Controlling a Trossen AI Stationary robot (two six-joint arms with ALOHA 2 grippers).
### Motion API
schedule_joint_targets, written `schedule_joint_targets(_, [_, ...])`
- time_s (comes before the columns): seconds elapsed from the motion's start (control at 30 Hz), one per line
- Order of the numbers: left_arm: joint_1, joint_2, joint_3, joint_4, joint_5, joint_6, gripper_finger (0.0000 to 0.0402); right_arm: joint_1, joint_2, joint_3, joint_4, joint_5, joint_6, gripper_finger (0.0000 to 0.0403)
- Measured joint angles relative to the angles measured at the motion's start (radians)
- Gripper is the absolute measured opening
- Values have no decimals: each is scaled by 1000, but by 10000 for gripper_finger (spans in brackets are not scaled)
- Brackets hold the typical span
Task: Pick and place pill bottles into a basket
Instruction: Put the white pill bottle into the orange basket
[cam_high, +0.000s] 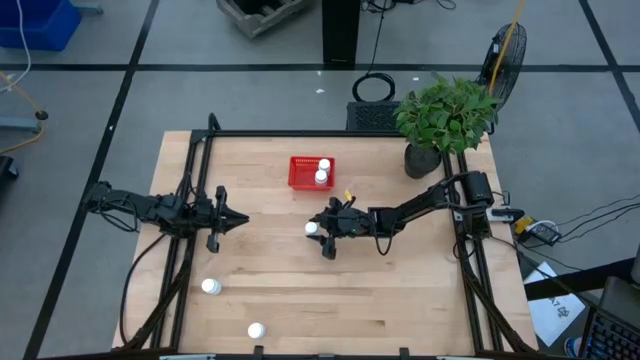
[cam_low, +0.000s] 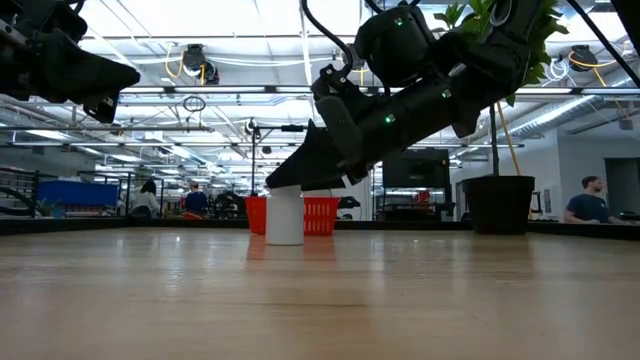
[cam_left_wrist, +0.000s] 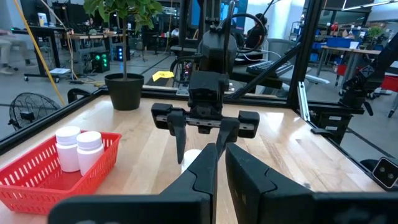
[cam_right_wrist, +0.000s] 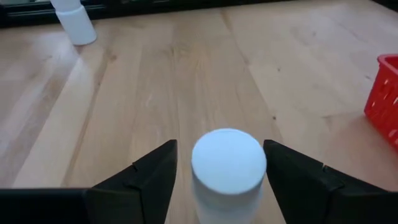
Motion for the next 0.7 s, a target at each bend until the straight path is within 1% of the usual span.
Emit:
schedule_joint_targets(0.3, [0,0,0,0,0,0,35,0,0,0,1,0,-6,150])
schedule_joint_targets(0.5, [0,0,0,0,0,0,35,-17,-4,0,62,-2,-28,152])
schedule_joint_targets(0.6, [0,0,0,0,0,0,35,-46,-18,0,76,-1,-29,160])
schedule_joint_targets(0.7, [0,0,0,0,0,0,35,-84,-19,10,112,-5,-32,157])
